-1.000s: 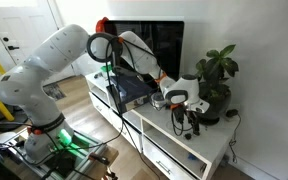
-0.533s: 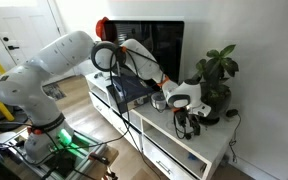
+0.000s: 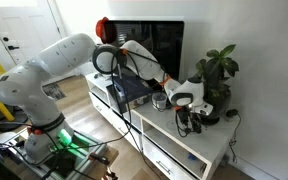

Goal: Remove the lid from the plastic bowl, put it on the table, put the sunglasses inside the bowl and then cover the bowl with the plastic lid

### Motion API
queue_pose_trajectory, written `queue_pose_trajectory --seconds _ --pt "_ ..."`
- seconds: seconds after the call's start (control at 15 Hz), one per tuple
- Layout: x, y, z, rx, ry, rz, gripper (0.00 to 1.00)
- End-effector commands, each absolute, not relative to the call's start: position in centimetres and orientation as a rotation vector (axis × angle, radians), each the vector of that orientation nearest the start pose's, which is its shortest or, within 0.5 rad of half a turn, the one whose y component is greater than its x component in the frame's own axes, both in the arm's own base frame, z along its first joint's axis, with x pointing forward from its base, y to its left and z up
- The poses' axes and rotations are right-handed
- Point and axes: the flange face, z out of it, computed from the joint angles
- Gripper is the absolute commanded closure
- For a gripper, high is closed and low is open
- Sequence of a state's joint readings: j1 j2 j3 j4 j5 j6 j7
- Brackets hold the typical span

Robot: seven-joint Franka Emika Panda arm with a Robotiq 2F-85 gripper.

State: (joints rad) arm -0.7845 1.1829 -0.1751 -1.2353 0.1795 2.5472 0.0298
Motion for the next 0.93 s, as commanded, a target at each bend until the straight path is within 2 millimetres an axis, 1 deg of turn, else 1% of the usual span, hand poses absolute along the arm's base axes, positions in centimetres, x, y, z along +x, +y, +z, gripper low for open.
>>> queue_pose_trajectory --seconds 0.0,0.13,0.2,0.27,0.4,0.6,0.73,0.87 --pt "45.5 -59.8 5.5 -2.849 1.552 -0.143 1.0" --pt "45.5 -59.6 5.7 -2.844 1.548 -0.113 0.96" --pt "45.6 -59.6 6.0 -2.847 1.55 -0.098 0.96" --pt "45.5 -59.4 6.4 -2.853 1.551 -0.086 0.97" --pt "45.4 -58.9 8.0 -2.868 1.534 -0.051 0.97" --pt "45.1 -57.4 11.7 -2.922 1.489 0.031 0.96" --pt "45.0 -56.0 14.4 -2.971 1.437 0.066 0.96" --pt "45.1 -54.0 17.0 -3.017 1.347 0.106 0.96"
